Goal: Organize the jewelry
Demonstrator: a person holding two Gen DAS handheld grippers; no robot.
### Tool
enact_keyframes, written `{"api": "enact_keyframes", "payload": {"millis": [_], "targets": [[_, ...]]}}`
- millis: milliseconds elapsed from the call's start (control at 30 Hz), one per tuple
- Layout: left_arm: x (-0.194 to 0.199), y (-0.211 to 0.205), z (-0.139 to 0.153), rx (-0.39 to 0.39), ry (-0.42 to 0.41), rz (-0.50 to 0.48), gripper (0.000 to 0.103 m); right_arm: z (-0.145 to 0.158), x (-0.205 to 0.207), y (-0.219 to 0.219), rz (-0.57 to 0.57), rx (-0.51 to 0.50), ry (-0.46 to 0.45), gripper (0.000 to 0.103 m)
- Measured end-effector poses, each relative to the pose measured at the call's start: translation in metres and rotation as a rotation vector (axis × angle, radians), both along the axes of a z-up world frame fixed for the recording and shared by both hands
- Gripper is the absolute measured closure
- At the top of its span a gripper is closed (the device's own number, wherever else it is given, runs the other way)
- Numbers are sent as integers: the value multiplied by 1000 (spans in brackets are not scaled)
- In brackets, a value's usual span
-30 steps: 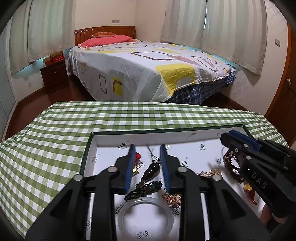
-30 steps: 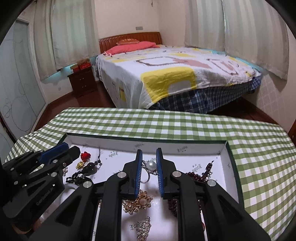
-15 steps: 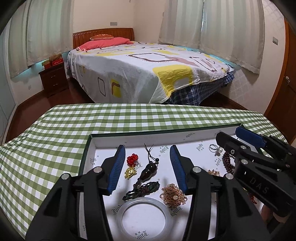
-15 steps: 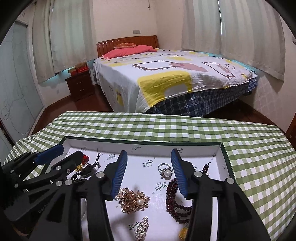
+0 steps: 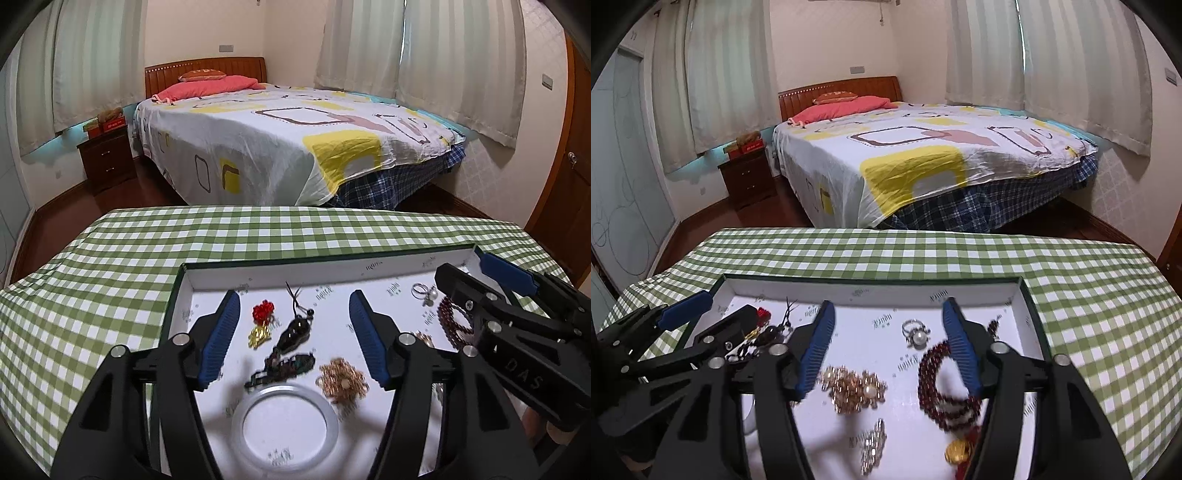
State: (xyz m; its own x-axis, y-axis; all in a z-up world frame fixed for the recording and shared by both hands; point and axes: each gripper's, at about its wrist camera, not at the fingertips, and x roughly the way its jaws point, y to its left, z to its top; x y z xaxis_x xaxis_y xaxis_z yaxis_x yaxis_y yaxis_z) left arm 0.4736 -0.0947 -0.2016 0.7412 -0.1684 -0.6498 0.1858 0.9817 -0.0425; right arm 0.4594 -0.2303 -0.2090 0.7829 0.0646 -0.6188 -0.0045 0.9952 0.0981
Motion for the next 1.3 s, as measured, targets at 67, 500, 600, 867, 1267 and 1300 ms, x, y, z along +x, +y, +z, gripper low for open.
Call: {"api": "enact_keyframes", "payload": {"millis": [67,500,600,867,1267,1300], "targets": [[-13,2,5,7,-9,4,36,4,-15,0,-11,-14,-11,40],[-164,28,65,-27,-48,34,24,53,-149,3,-63,-18,-33,34],[-199,35,87,-30,-84,42,22,72,-183,5,-64,-17,-53,34],[-277,46,139,-30,-182,50,17,130,-261,9,-55,-43,-189,30],[-338,59,193,-38,-303,69,14,179,-315,7,-69,-53,-309,30],[-341,60,195,-36,-309,71,14,181,-317,7,-72,-55,-317,30]]}}
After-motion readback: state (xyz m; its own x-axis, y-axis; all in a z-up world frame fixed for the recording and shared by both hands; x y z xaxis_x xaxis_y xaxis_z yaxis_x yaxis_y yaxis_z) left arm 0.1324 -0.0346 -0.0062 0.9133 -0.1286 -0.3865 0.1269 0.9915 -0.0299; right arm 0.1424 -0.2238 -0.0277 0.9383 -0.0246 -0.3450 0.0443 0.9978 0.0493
